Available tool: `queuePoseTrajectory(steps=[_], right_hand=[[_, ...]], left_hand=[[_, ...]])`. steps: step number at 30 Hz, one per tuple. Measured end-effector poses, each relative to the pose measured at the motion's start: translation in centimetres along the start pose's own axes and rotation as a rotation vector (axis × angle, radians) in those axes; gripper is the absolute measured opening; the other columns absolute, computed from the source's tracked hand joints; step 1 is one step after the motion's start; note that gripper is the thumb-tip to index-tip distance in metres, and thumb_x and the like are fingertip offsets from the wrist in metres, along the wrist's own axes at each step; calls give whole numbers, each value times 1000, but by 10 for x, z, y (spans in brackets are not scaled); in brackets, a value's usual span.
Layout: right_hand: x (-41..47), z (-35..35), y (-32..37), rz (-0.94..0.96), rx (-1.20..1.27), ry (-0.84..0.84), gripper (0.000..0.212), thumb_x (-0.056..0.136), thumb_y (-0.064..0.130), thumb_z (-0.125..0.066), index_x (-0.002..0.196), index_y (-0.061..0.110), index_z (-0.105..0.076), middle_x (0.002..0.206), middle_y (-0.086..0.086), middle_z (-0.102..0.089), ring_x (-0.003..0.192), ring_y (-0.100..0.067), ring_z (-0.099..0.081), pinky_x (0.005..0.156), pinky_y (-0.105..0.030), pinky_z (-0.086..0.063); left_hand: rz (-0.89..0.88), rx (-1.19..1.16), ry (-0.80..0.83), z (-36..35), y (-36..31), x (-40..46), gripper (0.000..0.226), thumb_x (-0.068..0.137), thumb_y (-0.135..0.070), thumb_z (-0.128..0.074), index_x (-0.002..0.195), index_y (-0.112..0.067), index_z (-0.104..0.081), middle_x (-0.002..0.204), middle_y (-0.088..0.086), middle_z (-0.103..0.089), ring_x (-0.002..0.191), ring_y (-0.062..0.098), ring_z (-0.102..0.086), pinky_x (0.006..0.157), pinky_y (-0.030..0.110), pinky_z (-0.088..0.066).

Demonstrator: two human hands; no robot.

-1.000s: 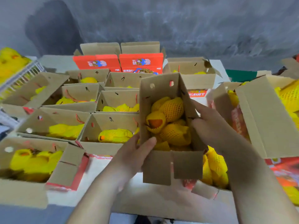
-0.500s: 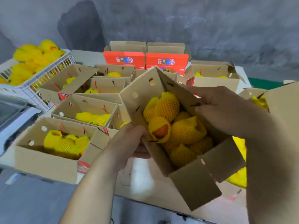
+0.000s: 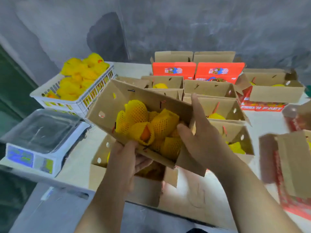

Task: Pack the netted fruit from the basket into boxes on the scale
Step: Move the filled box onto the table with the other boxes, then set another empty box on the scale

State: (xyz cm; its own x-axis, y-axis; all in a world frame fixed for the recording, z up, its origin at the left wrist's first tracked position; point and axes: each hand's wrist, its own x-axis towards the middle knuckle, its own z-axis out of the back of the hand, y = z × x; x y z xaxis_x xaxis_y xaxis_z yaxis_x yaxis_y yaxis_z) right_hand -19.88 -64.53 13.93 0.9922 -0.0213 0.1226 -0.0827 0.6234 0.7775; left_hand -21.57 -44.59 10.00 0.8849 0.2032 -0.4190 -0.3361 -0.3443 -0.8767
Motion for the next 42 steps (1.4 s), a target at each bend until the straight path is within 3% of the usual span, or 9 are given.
queuePoseTrajectory(steps=[5,8,12,16,23,29,34,38,42], right_hand=[[12,-68,39,-42,-144,-19,94,92,25,-46,158,38,19,144,-12,-57,140,-40,-44,127,-53,-8],[42,-88,55,-3,-218,-72,86,98,21,-46,162,35,9,109,-16,-67,101,-46,-60,98,-57,-47],[78,-119,77,-15,23,40,79,101,20,-42,161,43,4,89,0,-58,88,-35,-63,82,-48,-50],[99,-165,107,5,127,110,80,97,19,-44,164,37,-5,128,-13,-66,116,-40,-62,101,-53,-48],[115,-250,166,-17,279,131,83,93,-2,-48,165,27,-20,163,5,-41,151,-14,-34,122,-40,-33],[119,-352,234,19,334,43,73,90,-11,-48,122,54,-42,101,63,-50,105,36,-44,85,10,-29],[133,-430,279,-5,363,64,64,88,-17,-43,146,11,-50,131,4,-67,113,1,-58,99,-11,-42],[143,-462,302,-13,290,76,75,89,-12,-46,125,52,-57,117,40,-65,113,21,-55,91,-2,-43],[168,-484,298,-95,292,190,76,81,9,-49,153,33,-45,133,12,-62,99,12,-61,82,-15,-52]], left_hand=[[-104,20,9,55,-27,27,28,106,-12,-51,129,-19,-64,103,17,-79,90,36,-79,67,42,-64],[-153,-22,30,69,-37,48,32,107,-12,-49,133,-26,-62,110,13,-79,95,34,-79,69,40,-64],[-143,-27,-48,97,-67,85,31,106,-13,-50,132,-23,-63,108,12,-80,91,32,-80,66,39,-64],[-148,-5,-133,142,-89,116,24,105,-13,-49,119,-17,-67,99,14,-80,85,31,-80,64,37,-63],[-148,131,-164,243,-137,150,14,97,-21,-64,107,-13,-64,89,16,-80,77,30,-80,60,34,-64],[-124,249,-37,350,-188,186,25,103,-20,-59,125,-8,-61,91,17,-80,81,34,-79,63,36,-66],[-35,225,-5,428,-226,216,32,105,-23,-58,115,7,-60,92,29,-75,74,34,-74,51,27,-58],[50,96,31,462,-234,233,20,103,-17,-58,113,0,-57,99,21,-77,82,32,-80,58,31,-63],[145,86,35,478,-228,250,26,106,-26,-57,123,-6,-58,102,17,-78,83,27,-79,55,28,-62]])
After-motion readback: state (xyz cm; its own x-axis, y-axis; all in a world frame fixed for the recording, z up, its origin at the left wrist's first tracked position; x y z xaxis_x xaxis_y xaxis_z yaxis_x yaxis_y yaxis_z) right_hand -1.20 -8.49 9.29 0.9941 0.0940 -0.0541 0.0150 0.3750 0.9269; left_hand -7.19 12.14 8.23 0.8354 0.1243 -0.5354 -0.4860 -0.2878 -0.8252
